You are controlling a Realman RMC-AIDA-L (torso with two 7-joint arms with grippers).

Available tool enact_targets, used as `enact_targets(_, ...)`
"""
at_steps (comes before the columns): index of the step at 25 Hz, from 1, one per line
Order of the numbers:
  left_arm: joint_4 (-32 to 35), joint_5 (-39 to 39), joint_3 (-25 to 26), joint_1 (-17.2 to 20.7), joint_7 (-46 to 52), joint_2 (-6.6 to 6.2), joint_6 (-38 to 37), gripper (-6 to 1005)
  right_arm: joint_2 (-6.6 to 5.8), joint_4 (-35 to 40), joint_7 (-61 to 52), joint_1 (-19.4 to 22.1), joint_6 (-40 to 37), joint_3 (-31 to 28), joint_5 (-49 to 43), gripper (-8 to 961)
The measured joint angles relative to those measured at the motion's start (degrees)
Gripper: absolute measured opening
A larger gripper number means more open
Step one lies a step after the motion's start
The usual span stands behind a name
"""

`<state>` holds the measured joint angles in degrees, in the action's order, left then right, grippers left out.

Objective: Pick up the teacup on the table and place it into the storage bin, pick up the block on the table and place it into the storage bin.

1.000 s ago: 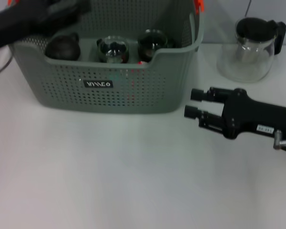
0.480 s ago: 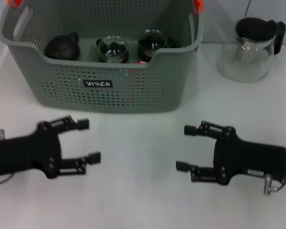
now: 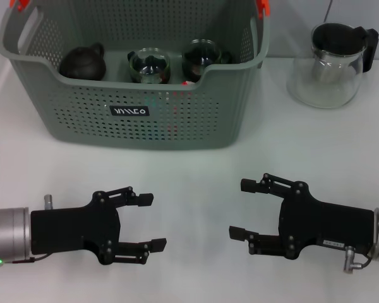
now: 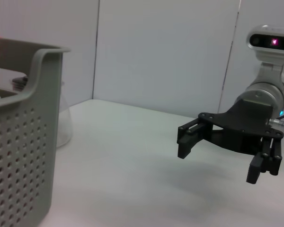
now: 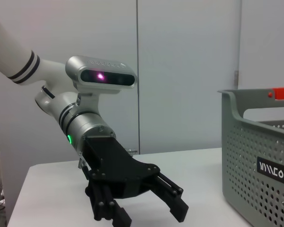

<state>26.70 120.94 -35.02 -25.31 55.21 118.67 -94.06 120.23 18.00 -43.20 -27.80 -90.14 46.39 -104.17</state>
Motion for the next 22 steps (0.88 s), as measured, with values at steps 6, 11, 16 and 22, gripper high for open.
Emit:
enact_targets(6, 0.46, -0.06, 0.30, 0.38, 0.03, -0.13, -0.60, 876, -0.13, -0.20, -1.02, -0.19, 0.08, 0.23, -0.33, 868)
enact_targets(11, 0.46, 0.21, 0.31, 0.27, 0.05, -0.22, -1.43, 876, -0.23, -0.23, -1.22, -0.21, 0.59, 0.56, -0.48, 868)
enact_targets(16, 1.14, 0.18, 0.79, -0.03, 0.26, -0.49, -5.20, 877, -0.26, -0.25, -1.22, -0.22, 1.01, 0.56, -0.60, 869)
enact_targets(22, 1.98, 0.20, 3.42, -0.20, 0.32, -0.74, -10.38, 877, -0.22, -0.24, -1.11, -0.49, 0.79, 0.61, -0.58, 869)
